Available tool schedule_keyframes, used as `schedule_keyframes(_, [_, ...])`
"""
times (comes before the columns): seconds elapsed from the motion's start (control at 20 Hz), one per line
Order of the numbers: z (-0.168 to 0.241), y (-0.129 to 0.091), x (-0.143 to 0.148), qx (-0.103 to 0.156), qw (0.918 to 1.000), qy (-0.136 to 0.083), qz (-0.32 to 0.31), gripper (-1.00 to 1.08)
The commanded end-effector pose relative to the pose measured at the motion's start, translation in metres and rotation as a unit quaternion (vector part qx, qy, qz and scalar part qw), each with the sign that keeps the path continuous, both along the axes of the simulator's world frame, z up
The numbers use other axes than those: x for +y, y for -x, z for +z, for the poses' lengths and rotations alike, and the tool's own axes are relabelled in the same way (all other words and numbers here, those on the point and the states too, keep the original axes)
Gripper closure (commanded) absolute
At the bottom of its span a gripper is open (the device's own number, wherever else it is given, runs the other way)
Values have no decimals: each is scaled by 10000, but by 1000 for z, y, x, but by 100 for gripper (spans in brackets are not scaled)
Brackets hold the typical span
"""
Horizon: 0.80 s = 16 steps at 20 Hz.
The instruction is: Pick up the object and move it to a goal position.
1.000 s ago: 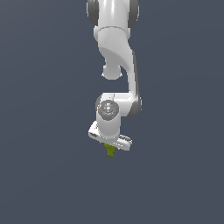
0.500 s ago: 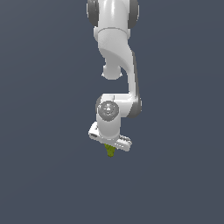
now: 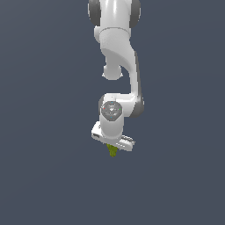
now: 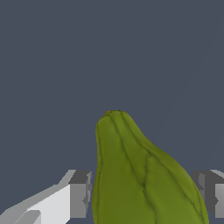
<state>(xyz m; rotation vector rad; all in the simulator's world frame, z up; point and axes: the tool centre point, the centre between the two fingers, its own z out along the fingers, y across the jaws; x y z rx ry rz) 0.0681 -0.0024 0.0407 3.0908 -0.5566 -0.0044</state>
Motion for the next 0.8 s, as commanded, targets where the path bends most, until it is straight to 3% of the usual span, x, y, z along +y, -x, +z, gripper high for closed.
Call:
schedule_keyframes(0.0, [2,2,14,-8,10000,-4,13,108])
schedule_keyframes(0.25, [6,10,56,-8,10000,-4,13,108])
schedule_keyframes(0.75, [17,28,170,-13,10000,-3,12,108])
